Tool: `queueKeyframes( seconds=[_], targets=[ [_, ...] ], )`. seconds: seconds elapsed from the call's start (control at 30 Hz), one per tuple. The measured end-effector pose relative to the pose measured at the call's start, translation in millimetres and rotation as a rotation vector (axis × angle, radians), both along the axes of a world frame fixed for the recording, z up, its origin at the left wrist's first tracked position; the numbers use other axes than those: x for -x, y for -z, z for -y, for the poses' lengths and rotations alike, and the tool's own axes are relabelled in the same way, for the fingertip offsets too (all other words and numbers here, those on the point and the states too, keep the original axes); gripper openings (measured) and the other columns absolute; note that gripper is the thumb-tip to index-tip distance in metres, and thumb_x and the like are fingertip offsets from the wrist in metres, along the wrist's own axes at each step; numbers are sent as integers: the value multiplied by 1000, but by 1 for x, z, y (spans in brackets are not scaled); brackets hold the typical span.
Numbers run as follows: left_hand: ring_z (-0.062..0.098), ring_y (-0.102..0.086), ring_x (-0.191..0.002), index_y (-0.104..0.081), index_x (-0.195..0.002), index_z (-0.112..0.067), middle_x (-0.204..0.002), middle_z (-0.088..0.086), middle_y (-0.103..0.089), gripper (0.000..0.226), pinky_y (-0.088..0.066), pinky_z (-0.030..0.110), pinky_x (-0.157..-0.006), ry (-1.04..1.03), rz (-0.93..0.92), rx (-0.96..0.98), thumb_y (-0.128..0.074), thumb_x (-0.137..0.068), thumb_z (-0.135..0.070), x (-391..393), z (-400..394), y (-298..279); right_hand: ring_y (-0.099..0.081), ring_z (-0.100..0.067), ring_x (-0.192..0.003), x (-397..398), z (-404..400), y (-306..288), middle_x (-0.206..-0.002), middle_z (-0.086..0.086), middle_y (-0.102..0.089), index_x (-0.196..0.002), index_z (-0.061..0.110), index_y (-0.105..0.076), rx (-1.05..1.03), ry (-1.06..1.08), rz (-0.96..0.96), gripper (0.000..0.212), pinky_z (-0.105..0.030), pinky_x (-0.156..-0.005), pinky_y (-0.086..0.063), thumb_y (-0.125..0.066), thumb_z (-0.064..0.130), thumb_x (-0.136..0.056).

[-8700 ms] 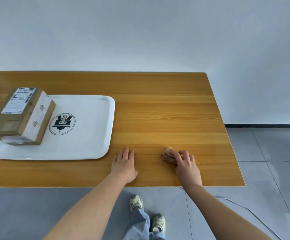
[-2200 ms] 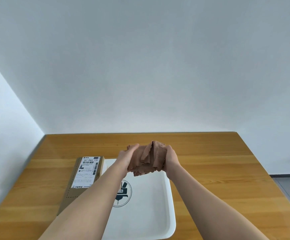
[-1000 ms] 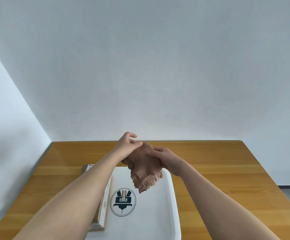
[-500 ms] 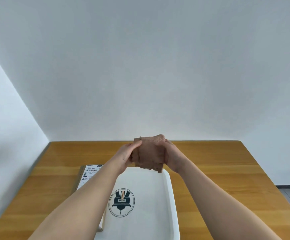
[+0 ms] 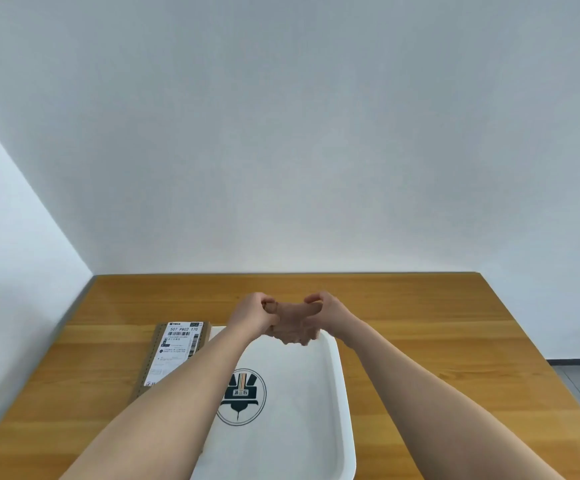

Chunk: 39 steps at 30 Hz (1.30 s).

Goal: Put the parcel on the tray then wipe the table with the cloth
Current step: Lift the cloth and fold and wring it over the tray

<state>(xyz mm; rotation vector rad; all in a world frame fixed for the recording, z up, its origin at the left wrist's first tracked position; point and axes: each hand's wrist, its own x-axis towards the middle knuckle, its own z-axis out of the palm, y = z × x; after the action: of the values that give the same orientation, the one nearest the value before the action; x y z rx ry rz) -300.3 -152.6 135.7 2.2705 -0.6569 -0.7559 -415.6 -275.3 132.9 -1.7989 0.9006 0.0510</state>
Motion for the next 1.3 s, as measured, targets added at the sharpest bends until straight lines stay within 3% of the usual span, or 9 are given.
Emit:
queueKeyframes(
  seconds=[0.07, 0.17, 0.33, 0.43, 0.6, 0.77, 0.9, 1.07, 1.3],
  targets=[
    [21, -61, -94, -63, -116, -21, -115, 2, -66, 37, -48, 28, -74, 65, 103, -132, -67, -79, -18, 2, -4, 7, -59, -17, -80, -2, -4, 10, -94, -5, -63, -121, 19, -51, 150, -75, -124, 46, -25, -68, -49, -61, 9, -77],
    [22, -56, -106, -67, -97, -27, -116, 1, -56, 19, -52, 34, -86, 52, 143, -195, -65, -79, -24, 1, -7, 24, -47, -22, -111, -4, -8, 26, -119, -2, -44, -113, 26, -62, 326, -80, -253, 34, -29, -85, -44, -53, 15, -81],
    [16, -50, -84, -55, -91, -16, -91, -1, -51, 8, -39, 23, -66, 19, -198, -19, -61, -87, -19, -1, -12, 45, -56, -21, -94, 8, -3, 53, -93, -1, -56, -88, 16, -60, -124, 65, -76, 6, -28, -81, -44, -58, 18, -83],
    [14, -46, -72, -51, -91, -15, -83, -1, -50, 10, -35, 23, -61, -49, -283, -5, -55, -90, -24, -2, -10, 57, -54, -18, -87, 11, -1, 68, -94, -3, -59, -100, 14, -54, -265, 182, -11, 18, -28, -77, -45, -60, 21, -85],
    [19, -50, -86, -45, -104, -13, -99, 3, -53, 23, -39, 26, -60, -162, -394, -37, -49, -96, -35, 1, 1, 80, -60, -21, -85, 4, -7, 87, -105, -9, -60, -117, 16, -46, -350, 319, -10, 31, -30, -67, -54, -57, 27, -90],
    [22, -54, -92, -42, -111, -15, -103, 4, -53, 27, -45, 27, -61, -161, -456, -88, -58, -91, -25, 4, 6, 103, -59, -27, -104, 2, -7, 109, -113, -9, -58, -127, 21, -42, -296, 304, -106, 38, -41, -86, -52, -53, 23, -91],
    [23, -52, -94, -43, -111, -17, -104, 3, -51, 31, -45, 31, -76, -130, -327, -119, -61, -87, -16, 7, 9, 121, -59, -25, -96, 3, -8, 121, -97, -2, -56, -132, 20, -41, -178, 267, -169, 43, -40, -86, -53, -48, 15, -90],
    [21, -52, -90, -44, -104, -19, -101, 0, -54, 25, -40, 28, -75, -105, -214, -157, -60, -86, -15, 12, 15, 135, -58, -27, -104, 1, -9, 133, -124, -7, -53, -133, 21, -41, 91, 199, -264, 40, -30, -75, -43, -44, 18, -93],
    [25, -56, -92, -51, -115, -13, -108, 4, -62, 31, -42, 31, -77, -133, -164, -139, -59, -85, -13, 11, 25, 141, -58, -31, -102, -4, -3, 134, -131, -8, -47, -133, 18, -41, 233, 142, -265, 37, -33, -78, -44, -44, 18, -95]
  ],
)
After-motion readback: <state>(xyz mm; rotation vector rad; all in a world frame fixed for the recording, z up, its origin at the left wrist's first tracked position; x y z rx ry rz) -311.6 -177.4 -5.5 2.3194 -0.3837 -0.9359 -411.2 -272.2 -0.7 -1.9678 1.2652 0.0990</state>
